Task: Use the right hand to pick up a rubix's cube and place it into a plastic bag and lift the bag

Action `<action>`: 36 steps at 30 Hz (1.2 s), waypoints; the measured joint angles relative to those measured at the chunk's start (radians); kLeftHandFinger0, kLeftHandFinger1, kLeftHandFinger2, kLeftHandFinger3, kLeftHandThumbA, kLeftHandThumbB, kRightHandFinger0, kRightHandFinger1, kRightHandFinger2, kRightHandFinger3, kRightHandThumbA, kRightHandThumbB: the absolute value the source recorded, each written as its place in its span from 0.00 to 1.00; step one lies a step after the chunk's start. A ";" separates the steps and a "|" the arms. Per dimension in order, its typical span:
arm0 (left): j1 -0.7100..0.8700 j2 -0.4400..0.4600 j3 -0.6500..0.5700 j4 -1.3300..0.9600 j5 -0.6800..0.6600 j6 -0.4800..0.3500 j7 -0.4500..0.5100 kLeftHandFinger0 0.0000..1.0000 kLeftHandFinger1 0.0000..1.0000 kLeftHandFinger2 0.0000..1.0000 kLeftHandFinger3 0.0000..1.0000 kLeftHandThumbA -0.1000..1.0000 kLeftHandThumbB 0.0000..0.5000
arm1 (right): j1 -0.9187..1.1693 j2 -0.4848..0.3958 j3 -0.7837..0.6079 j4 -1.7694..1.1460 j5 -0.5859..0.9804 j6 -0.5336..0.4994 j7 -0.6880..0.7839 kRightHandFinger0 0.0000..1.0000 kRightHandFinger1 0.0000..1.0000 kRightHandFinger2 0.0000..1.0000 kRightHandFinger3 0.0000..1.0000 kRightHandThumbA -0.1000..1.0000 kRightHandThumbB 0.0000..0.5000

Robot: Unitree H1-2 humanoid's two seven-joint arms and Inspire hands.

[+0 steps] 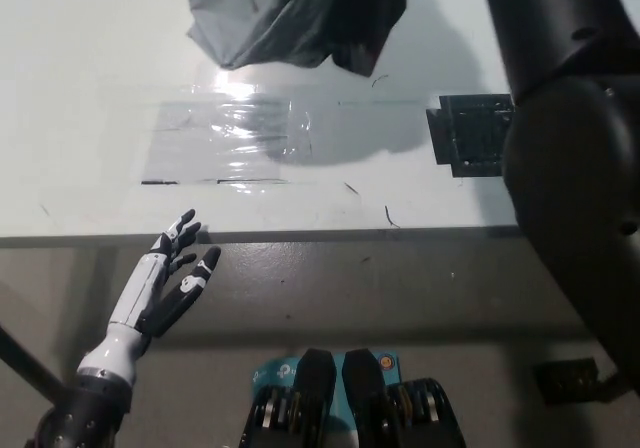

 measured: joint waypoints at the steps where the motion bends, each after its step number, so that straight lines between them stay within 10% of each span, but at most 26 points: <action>1: -0.001 0.001 0.000 -0.002 0.001 0.000 0.000 0.96 1.00 1.00 1.00 0.70 0.26 | 0.004 0.009 0.004 0.017 -0.004 -0.019 0.004 0.00 0.27 0.79 1.00 0.00 0.14; 10: -0.001 0.003 -0.002 -0.012 0.002 0.003 -0.004 0.94 1.00 1.00 1.00 0.69 0.32 | 0.076 0.049 0.016 0.110 -0.018 -0.108 0.032 0.00 0.09 0.73 1.00 0.00 0.15; 22: -0.001 0.004 -0.004 -0.030 0.006 0.014 -0.013 0.94 1.00 1.00 1.00 0.70 0.29 | 0.187 0.051 0.033 0.175 -0.048 -0.168 0.037 0.00 0.16 0.77 1.00 0.00 0.17; 26: 0.000 0.006 -0.004 -0.030 0.009 0.015 -0.013 0.93 1.00 1.00 1.00 0.68 0.30 | 0.225 0.047 0.075 0.193 -0.076 -0.172 0.027 0.00 0.24 0.85 1.00 0.00 0.39; 27: 0.000 0.006 -0.004 -0.031 0.010 0.016 -0.013 0.93 1.00 1.00 1.00 0.68 0.31 | 0.237 0.045 0.087 0.196 -0.084 -0.172 0.022 0.00 0.23 0.80 0.58 0.00 0.35; 28: 0.002 0.006 -0.005 -0.031 0.010 0.017 -0.013 0.93 1.00 1.00 1.00 0.68 0.31 | 0.250 0.043 0.111 0.197 -0.098 -0.172 0.015 0.00 0.23 0.79 0.49 0.00 0.35; 29: 0.003 0.006 -0.005 -0.031 0.010 0.017 -0.013 0.93 1.00 1.00 1.00 0.68 0.32 | 0.264 0.039 0.147 0.200 -0.119 -0.172 0.008 0.08 0.34 0.82 0.53 0.10 0.39; 30: 0.006 0.005 -0.005 -0.031 0.010 0.018 -0.013 0.92 1.00 1.00 1.00 0.68 0.32 | 0.284 0.034 0.202 0.202 -0.148 -0.172 0.000 0.35 0.69 1.00 0.88 0.28 0.50; 31: 0.008 0.005 -0.005 -0.031 0.010 0.019 -0.013 0.91 1.00 1.00 1.00 0.69 0.31 | 0.294 0.032 0.229 0.204 -0.162 -0.172 -0.005 0.81 1.00 1.00 1.00 0.42 0.60; 32: 0.011 0.005 -0.005 -0.031 0.010 0.020 -0.013 0.91 1.00 1.00 1.00 0.69 0.31 | 0.308 0.027 0.276 0.207 -0.186 -0.170 -0.011 1.00 1.00 1.00 1.00 0.60 0.76; 33: 0.013 0.005 -0.005 -0.031 0.010 0.020 -0.013 0.91 1.00 1.00 1.00 0.68 0.31 | 0.318 0.023 0.317 0.210 -0.209 -0.169 -0.016 1.00 1.00 1.00 1.00 0.74 0.95; 36: 0.016 0.004 -0.005 -0.031 0.010 0.022 -0.013 0.92 1.00 1.00 1.00 0.69 0.28 | 0.335 0.014 0.406 0.216 -0.257 -0.162 -0.020 1.00 1.00 1.00 1.00 0.89 1.00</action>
